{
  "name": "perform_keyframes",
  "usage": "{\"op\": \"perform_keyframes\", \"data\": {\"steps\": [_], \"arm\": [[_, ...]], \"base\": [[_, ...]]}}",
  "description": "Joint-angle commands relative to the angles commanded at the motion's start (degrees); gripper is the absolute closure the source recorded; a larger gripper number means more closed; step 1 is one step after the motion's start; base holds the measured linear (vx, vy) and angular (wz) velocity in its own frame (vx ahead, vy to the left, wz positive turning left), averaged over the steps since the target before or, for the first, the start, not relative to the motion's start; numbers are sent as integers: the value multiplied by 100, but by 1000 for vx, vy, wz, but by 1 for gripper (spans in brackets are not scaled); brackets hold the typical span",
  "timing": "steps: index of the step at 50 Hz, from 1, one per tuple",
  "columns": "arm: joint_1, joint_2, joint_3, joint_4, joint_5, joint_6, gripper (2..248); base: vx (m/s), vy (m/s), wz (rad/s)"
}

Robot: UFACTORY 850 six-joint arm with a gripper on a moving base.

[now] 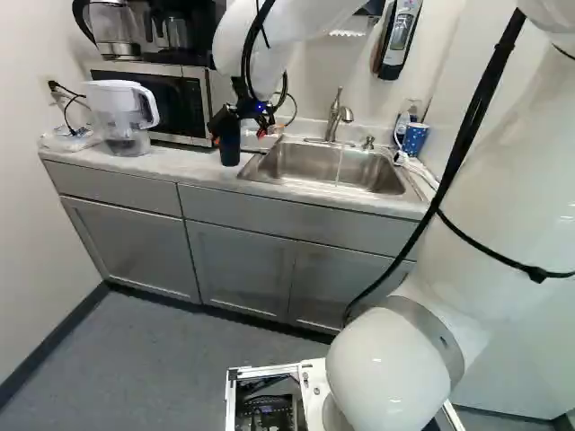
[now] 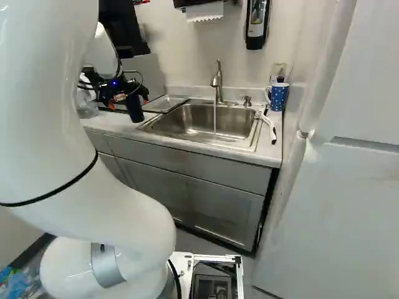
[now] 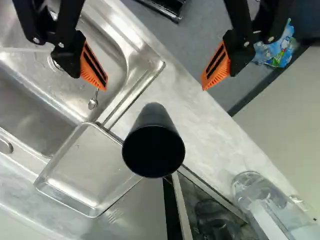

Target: Rinse the cup and place it in the tray

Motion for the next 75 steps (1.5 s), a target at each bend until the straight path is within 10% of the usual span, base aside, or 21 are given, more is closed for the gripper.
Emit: {"op": "perform_keyframes", "data": {"steps": [75], "arm": [[26, -571, 412, 0, 2628, 0, 3]], "base": [[0, 0, 0]]}}
